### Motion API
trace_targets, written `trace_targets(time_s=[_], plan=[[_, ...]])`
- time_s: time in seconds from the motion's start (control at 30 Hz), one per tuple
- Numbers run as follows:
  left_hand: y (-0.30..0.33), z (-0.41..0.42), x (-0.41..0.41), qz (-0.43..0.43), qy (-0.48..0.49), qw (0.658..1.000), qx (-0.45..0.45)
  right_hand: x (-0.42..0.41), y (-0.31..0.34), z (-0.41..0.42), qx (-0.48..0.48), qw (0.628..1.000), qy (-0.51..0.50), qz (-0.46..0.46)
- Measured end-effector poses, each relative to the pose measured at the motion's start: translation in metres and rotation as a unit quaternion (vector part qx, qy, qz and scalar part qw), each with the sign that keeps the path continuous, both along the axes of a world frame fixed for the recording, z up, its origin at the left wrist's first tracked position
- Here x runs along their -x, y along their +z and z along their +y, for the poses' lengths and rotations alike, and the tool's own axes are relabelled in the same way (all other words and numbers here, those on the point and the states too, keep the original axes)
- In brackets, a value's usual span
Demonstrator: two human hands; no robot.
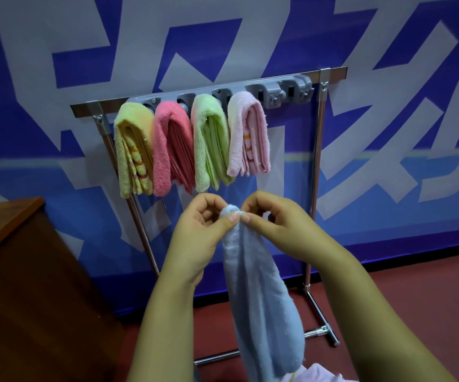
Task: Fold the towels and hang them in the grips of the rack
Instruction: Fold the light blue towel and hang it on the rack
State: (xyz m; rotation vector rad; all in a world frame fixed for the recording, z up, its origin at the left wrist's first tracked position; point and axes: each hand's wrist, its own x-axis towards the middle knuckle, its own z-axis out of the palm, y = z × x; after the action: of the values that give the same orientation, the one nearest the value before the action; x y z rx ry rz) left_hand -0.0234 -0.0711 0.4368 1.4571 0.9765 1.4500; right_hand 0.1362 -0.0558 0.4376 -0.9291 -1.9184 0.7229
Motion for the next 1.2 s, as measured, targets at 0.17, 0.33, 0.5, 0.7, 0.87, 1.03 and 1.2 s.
trace_targets(time_s=[0.17,0.33,0.5,0.7,0.87,1.03,1.2], plan=[[-0.001,0.000,-0.001,-0.011,0.004,1.000,-0.010,0.000,-0.005,0.003,0.067,0.995,0.053,0.043],[0.000,-0.001,0.002,-0.002,0.003,1.000,-0.026,-0.008,-0.007,0.010,0.106,0.989,0.085,0.066],[0.009,0.003,0.014,-0.029,0.043,0.998,-0.045,-0.017,-0.009,0.023,0.084,0.994,0.012,-0.073],[0.012,0.002,0.025,0.016,0.072,0.996,-0.055,-0.015,-0.019,0.022,0.107,0.988,0.007,-0.108],[0.013,0.004,0.029,0.022,0.114,0.990,-0.082,-0.006,-0.031,0.020,0.123,0.992,-0.001,0.035],[0.014,0.007,0.045,-0.032,0.167,0.980,-0.100,-0.012,-0.027,0.019,0.112,0.992,0.050,0.009],[0.012,0.006,0.061,-0.030,0.185,0.976,-0.109,-0.024,-0.023,0.021,0.138,0.973,0.049,-0.179]])
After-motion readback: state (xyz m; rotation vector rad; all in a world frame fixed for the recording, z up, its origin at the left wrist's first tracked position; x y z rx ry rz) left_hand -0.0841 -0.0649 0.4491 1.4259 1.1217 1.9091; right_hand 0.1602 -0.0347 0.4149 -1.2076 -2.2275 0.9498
